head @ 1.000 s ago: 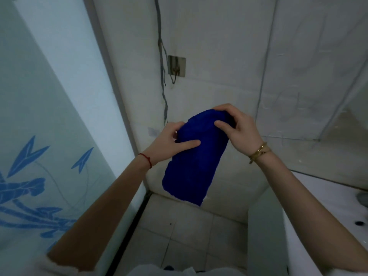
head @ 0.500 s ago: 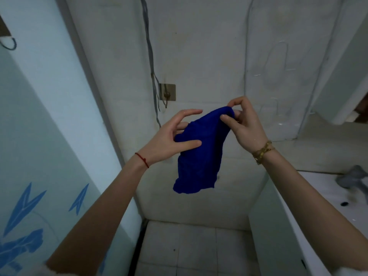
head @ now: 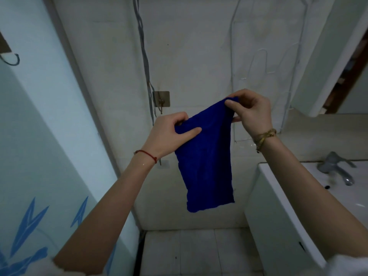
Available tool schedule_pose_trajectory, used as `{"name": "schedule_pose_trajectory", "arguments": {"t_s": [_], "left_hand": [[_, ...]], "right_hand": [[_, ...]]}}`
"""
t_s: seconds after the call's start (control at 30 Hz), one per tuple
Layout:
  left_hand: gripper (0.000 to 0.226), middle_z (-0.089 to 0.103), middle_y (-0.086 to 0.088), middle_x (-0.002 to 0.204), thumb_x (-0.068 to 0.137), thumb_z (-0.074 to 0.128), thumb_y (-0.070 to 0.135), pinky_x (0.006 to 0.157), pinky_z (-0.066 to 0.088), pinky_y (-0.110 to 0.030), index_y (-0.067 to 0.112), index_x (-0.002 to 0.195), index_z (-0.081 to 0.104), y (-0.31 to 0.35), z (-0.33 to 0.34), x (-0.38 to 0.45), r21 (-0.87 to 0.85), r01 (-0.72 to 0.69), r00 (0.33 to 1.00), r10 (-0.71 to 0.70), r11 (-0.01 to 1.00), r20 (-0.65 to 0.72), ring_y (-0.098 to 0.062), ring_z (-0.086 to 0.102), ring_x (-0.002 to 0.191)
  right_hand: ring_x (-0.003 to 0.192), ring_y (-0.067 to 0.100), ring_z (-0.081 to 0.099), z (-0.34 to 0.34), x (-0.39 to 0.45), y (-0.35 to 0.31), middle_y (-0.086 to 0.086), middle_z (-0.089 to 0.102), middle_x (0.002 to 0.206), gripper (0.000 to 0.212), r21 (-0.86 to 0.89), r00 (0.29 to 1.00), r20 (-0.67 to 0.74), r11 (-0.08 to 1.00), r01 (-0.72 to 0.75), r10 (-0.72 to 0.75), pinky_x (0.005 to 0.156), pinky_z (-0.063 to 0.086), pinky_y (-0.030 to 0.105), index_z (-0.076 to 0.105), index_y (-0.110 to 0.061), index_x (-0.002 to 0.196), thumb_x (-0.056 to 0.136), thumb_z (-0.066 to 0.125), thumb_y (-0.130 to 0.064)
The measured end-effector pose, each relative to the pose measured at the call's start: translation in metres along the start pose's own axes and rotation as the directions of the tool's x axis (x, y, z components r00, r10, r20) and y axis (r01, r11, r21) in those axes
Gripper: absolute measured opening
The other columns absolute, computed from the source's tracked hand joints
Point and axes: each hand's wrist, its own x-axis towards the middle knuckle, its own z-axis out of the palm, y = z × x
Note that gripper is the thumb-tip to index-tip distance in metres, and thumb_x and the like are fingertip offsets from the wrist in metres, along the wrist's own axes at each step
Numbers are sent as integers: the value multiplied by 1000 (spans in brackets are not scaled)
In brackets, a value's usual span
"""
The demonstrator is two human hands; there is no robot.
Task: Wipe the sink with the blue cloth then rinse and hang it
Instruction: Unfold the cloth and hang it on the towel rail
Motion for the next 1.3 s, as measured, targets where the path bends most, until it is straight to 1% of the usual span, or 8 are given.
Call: {"name": "schedule_pose_trajectory", "arguments": {"t_s": [0.1,0.17,0.3,0.6,0.77,0.87,1.13,1.3], "left_hand": [[27,52,0,111,87,70,42,86,42,-22,16,92,63,3,0,1,224,-106,993,116,969,-32,-13,48,104],[28,54,1,122,88,71,33,100,43,-28,17,107,58,8,1,5,74,-91,995,89,993,39,-13,50,116],[33,72,-4,96,91,69,32,86,57,-41,18,117,57,23,4,13,-347,101,982,-37,932,188,-21,69,94],[15,64,0,77,97,60,20,62,44,-18,7,92,67,41,22,24,-314,-21,997,-4,949,-81,-6,58,69],[21,65,-15,71,93,65,15,58,45,-26,-2,81,66,50,18,24,-371,15,974,-98,929,-207,-10,58,63],[28,54,2,54,91,67,16,53,37,-17,10,64,60,56,13,25,-386,16,943,-142,922,-300,-2,47,53],[30,64,-25,77,91,65,25,60,46,-27,-4,85,69,66,-7,20,-410,-26,890,-165,912,-424,-16,56,66],[39,61,-26,71,89,64,30,59,42,-29,-7,79,68,63,-18,22,-371,-25,871,-162,928,-463,-16,51,63]], "right_hand": [[71,2,64,3,-3,-10,-9,69,76,17,33,997,76,999,13,-16,53,51,20,66,-18,82,87,64,-2],[69,0,64,6,-4,-15,-14,70,72,16,34,991,129,999,37,-41,52,47,17,66,-16,82,87,64,-1],[74,7,66,13,-3,-26,-2,71,80,8,42,976,204,997,66,-73,62,50,17,69,-6,88,85,67,1],[77,10,63,-1,-29,3,2,67,92,14,67,961,270,995,-73,53,72,56,27,65,-17,103,89,65,-18],[93,17,63,-11,-87,37,-1,65,106,59,-72,911,398,994,-85,107,83,55,35,56,-22,121,70,76,-45],[96,14,62,1,-119,54,-8,65,106,69,-74,920,371,991,-109,129,83,54,32,49,-27,126,68,79,-47],[90,6,62,25,-130,88,-5,64,103,35,-136,912,340,972,-194,230,75,56,25,55,-25,117,85,70,-23],[69,5,51,16,-107,102,-3,55,80,5,-376,973,128,917,-131,192,63,43,21,66,-24,85,87,68,-20]]}}
